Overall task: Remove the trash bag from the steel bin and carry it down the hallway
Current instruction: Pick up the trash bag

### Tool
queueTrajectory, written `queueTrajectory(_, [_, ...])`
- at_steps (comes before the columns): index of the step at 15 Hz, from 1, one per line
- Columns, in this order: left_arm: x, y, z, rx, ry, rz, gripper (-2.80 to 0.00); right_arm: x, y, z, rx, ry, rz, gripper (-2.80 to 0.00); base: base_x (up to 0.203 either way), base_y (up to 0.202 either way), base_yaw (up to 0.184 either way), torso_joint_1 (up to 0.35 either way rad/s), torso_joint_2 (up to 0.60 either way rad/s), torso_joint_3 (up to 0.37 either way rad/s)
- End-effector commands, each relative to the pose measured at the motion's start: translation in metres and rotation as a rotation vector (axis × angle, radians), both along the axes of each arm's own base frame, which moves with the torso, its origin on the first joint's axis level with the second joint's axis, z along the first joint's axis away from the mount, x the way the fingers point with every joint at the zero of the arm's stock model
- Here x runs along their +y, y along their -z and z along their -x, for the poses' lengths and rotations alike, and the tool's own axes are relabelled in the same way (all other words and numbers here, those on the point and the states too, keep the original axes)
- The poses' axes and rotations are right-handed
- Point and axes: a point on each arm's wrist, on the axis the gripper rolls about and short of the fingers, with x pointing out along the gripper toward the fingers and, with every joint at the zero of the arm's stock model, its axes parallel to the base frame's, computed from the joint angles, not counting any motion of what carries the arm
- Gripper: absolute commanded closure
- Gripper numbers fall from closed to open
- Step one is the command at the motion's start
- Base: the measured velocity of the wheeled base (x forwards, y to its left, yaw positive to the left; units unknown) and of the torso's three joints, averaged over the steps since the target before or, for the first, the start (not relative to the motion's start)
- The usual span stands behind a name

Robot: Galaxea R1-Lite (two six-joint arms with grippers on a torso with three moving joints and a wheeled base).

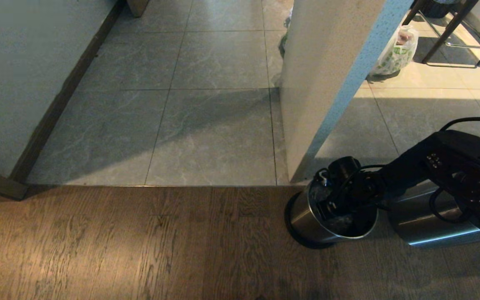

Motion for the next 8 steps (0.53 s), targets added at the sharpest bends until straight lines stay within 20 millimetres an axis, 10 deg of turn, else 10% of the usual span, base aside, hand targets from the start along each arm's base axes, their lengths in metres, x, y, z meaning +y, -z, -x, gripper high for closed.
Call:
queueTrajectory(1, [0.0,0.0,0.0,0.0,0.0,0.0,0.0,0.001,-0.001,0.001,0.002,-0.004,0.0,0.0,0.0,0.0,0.0,0.0,0.0,0.0])
queueTrajectory(8, [0.0,0.0,0.0,0.0,0.0,-0.001,0.0,0.0,-0.032,0.011,-0.041,0.008,-0.018,0.0,0.0,0.0,0.0,0.0,0.0,0.0])
